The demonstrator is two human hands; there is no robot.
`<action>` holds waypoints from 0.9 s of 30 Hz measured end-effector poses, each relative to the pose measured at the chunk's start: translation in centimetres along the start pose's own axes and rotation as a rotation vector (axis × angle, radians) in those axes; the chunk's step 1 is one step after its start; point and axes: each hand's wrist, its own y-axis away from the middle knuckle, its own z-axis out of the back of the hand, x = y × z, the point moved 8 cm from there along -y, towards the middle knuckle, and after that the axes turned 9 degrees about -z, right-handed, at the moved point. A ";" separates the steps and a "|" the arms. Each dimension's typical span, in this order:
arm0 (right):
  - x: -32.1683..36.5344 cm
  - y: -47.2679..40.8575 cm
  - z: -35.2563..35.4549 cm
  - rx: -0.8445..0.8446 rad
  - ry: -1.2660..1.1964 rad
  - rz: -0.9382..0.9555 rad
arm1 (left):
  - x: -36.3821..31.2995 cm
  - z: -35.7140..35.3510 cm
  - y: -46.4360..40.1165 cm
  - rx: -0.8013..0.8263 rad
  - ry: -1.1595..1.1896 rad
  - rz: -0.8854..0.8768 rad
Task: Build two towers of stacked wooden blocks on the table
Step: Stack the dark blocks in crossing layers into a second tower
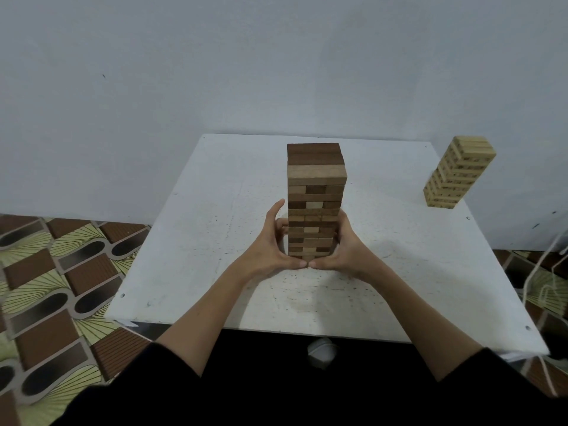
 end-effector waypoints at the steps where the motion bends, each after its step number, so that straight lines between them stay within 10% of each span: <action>1: -0.1 -0.1 0.0 -0.002 -0.003 -0.014 | 0.0 0.0 0.0 -0.001 0.008 -0.001; 27: 1.6 0.2 -0.3 0.020 0.210 0.058 | -0.8 -0.6 -0.3 0.154 -0.110 -0.050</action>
